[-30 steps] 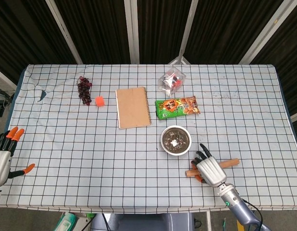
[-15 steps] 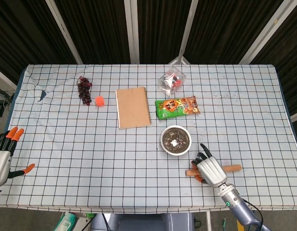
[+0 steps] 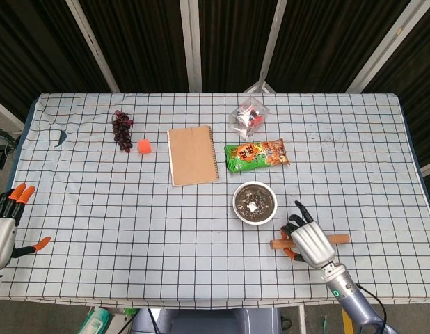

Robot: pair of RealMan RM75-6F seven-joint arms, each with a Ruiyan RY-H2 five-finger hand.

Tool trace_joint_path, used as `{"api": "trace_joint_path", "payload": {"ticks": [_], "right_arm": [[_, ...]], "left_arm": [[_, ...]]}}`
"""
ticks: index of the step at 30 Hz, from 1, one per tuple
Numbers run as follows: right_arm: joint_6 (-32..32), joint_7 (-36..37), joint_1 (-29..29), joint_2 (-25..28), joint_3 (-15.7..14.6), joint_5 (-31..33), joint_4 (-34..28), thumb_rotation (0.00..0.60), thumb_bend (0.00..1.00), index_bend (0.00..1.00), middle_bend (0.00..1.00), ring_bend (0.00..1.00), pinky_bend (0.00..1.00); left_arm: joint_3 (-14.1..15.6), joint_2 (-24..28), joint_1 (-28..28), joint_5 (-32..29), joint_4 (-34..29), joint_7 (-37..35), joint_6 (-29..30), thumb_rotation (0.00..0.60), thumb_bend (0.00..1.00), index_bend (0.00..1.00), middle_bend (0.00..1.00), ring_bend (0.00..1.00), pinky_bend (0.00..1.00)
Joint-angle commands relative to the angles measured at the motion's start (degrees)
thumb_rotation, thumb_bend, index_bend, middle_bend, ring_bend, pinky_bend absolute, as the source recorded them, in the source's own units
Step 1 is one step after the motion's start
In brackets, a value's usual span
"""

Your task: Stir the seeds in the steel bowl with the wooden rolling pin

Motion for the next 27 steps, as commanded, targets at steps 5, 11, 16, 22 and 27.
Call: {"api": "trace_joint_path", "payload": {"ticks": [5,11,16,22,27], "right_arm": [[3.2,7.0,-0.7,4.3,5.0,5.1,-6.7,0.600,0.73,0.81,0.67,0.32,0.00],[3.6,16.0,-1.1,8.1,12.5,14.8,-15.0,0.600,0.74,0.81,0.67,0.32,0.00],[2.7,23.0,-1.0,10.5,19.5,24.0,-21.2,0.600,0.74,0.81,0.67,0.32,0.00],[3.4,28.9,-1.0,10.2,26.7,32.5,-25.9,0.600,0.77,0.81,0.67,0.32,0.00],[7.4,31.0,-0.7,5.7,28.0,31.4,-24.7,0.600,0.77,0.81,0.67,0.32,0.00]], "left_arm": [[0.0,0.0,0.1,-0.1,-0.2,-0.1,0.0,0.600,0.02,0.00,0.00,0.00,0.00],[0.0,-0.1,0.0,-0.1,-0.1,0.1,0.0,0.600,0.02,0.00,0.00,0.00,0.00],[-0.1,-0.1,0.0,-0.2,-0.2,0.1,0.0,0.600,0.02,0.00,0.00,0.00,0.00],[-0.1,-0.1,0.0,0.0,-0.1,-0.2,0.0,0.600,0.02,0.00,0.00,0.00,0.00],[-0.1,0.0,-0.1,0.1,0.0,-0.5,0.0,0.600,0.02,0.00,0.00,0.00,0.00]]}}
